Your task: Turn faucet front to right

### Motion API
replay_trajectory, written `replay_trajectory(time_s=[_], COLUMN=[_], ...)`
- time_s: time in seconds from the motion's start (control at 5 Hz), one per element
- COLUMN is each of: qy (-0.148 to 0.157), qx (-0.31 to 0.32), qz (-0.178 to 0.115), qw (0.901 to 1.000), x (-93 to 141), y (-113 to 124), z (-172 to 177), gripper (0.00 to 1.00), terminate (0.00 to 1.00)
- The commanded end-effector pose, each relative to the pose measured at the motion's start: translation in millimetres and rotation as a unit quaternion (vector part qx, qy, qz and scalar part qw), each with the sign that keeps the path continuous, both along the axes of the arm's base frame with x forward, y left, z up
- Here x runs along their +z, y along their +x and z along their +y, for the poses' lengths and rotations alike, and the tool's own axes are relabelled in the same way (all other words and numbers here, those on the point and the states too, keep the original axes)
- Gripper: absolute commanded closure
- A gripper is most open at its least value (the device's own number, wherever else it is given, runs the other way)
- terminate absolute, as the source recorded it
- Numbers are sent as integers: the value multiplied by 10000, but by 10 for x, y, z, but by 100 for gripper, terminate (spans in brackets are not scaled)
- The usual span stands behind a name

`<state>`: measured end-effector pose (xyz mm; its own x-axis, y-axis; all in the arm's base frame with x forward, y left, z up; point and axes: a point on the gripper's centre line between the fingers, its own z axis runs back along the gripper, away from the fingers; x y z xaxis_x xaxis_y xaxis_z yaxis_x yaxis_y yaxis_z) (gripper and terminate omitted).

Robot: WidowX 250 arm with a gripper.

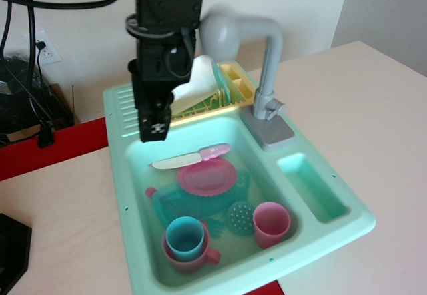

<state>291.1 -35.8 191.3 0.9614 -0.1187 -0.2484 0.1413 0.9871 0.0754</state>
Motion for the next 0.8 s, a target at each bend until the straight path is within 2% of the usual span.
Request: replay_trajectory(time_s=[0.0, 0.2, 0.6], qy=[455, 496, 304], qx=[801, 1060, 1333], qz=[-319, -349, -391], qw=[9952, 9925, 9898], x=[98, 101, 197], y=[-164, -219, -366], z=[346, 461, 715], gripper=[0, 0, 0], terminate=[0, 0, 0])
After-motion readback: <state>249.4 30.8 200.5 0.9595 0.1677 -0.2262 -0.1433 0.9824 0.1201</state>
